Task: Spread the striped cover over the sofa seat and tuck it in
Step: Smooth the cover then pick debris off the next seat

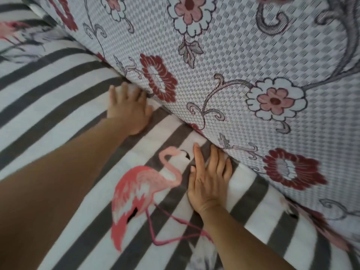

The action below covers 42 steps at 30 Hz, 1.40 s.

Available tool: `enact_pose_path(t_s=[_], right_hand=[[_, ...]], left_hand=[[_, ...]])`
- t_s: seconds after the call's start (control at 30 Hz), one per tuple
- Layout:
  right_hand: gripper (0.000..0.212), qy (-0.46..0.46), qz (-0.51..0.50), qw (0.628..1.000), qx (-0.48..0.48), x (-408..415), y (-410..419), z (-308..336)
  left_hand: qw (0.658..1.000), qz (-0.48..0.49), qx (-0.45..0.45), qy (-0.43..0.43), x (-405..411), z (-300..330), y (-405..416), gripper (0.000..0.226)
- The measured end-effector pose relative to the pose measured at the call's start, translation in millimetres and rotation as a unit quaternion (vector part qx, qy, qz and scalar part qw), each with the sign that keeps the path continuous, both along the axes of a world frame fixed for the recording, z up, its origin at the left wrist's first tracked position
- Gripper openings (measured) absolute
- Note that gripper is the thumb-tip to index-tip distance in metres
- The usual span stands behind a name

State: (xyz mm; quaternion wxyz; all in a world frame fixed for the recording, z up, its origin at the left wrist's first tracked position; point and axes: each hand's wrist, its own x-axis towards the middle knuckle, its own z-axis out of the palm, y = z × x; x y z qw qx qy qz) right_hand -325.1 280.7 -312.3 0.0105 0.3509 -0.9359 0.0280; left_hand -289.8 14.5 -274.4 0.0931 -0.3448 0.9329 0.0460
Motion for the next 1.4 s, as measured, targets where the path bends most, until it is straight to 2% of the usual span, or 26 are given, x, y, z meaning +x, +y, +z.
enact_pose_path(t_s=[0.07, 0.17, 0.3, 0.43, 0.53, 0.8, 0.97, 1.07, 1.17, 1.27, 1.3, 1.4], right_hand=[[0.06, 0.004, 0.002, 1.0, -0.006, -1, -1, -1], [0.059, 0.014, -0.005, 1.0, -0.014, -3, -1, -3], [0.055, 0.007, 0.005, 1.0, 0.007, -3, 0, 4], [0.055, -0.04, 0.049, 0.998, 0.03, 1, 15, 25], [0.057, -0.024, 0.102, 0.993, 0.06, 57, 73, 36], [0.059, -0.086, 0.196, 0.968, 0.134, 225, 234, 56], [0.062, -0.122, 0.293, 0.933, 0.168, 301, 294, 67], [0.062, -0.147, 0.348, 0.906, 0.189, 334, 327, 72], [0.062, -0.173, 0.415, 0.869, 0.209, 367, 376, 84], [0.067, -0.197, 0.471, 0.823, 0.25, 385, 426, 100], [0.062, -0.221, 0.48, 0.807, 0.265, 389, 442, 109], [0.031, -0.299, 0.46, 0.785, 0.287, 390, 472, 134]], left_hand=[[0.997, -0.065, 0.006, 0.04, 19, -3, 42, 0.061], [0.989, -0.134, -0.043, 0.046, 55, -10, 88, 0.058], [0.991, -0.107, -0.036, 0.067, 97, -10, 121, 0.056], [0.995, -0.088, -0.006, 0.039, 151, -8, 162, 0.058], [0.995, -0.096, 0.01, 0.029, 208, -2, 202, 0.057], [0.991, -0.116, 0.055, -0.022, 378, 15, 320, 0.055], [0.992, -0.081, 0.078, -0.056, 466, 22, 382, 0.053], [0.986, -0.065, 0.113, -0.105, 497, 30, 415, 0.054], [0.977, -0.076, 0.132, -0.15, 529, 47, 456, 0.054], [0.961, -0.069, 0.2, -0.176, 552, 71, 487, 0.078], [0.956, -0.056, 0.216, -0.19, 556, 81, 499, 0.075], [0.941, -0.081, 0.21, -0.252, 557, 101, 523, 0.038]])
